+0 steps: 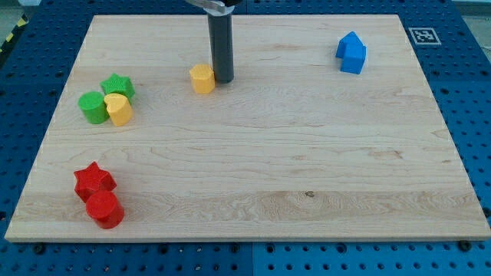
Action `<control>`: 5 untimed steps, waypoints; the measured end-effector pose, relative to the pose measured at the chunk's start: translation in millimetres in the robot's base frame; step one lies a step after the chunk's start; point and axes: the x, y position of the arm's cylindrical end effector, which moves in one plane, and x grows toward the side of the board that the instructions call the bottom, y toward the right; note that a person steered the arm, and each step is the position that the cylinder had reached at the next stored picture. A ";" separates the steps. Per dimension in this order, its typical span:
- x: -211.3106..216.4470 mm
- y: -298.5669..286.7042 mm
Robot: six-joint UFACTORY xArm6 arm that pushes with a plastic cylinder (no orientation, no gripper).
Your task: Move the hexagon close to the green star
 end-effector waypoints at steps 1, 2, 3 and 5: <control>8.4 -23.1; 6.2 -29.8; -3.6 -22.6; -8.3 -38.7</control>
